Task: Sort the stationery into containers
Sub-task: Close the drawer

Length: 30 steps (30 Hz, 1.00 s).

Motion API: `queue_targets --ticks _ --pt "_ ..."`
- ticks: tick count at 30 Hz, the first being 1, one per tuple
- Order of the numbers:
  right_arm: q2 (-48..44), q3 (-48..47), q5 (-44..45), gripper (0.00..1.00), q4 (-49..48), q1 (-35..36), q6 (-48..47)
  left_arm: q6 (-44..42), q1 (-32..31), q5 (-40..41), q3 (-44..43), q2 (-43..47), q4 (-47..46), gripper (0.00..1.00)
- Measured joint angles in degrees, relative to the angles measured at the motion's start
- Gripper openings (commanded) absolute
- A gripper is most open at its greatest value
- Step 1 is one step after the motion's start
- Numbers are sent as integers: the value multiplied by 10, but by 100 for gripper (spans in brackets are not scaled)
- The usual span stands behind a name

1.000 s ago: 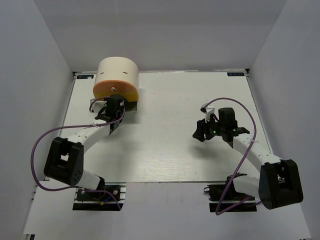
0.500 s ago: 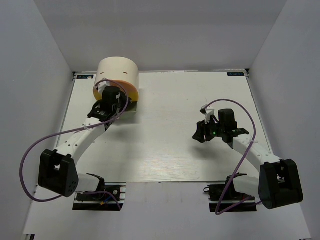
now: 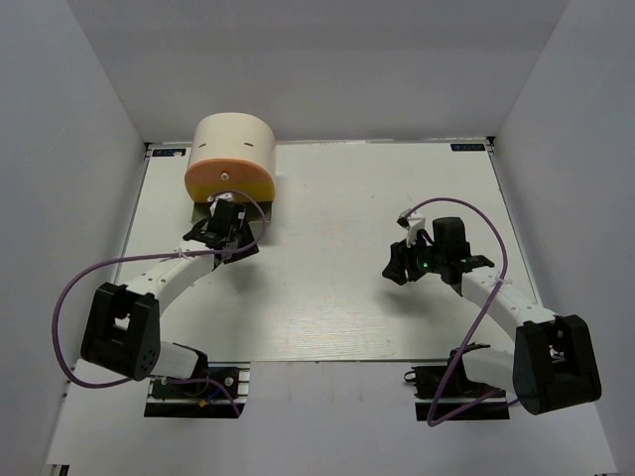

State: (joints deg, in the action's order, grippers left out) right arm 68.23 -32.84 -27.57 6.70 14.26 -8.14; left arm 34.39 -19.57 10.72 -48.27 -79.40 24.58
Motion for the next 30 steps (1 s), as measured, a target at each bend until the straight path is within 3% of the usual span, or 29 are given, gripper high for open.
queue_targets --ticks 13,30 --pt "0 0 3 56 0 0 -11 11 20 109 18 -28 -118 57" --pt "2 0 5 56 0 0 -16 43 26 163 69 -56 -252 65"
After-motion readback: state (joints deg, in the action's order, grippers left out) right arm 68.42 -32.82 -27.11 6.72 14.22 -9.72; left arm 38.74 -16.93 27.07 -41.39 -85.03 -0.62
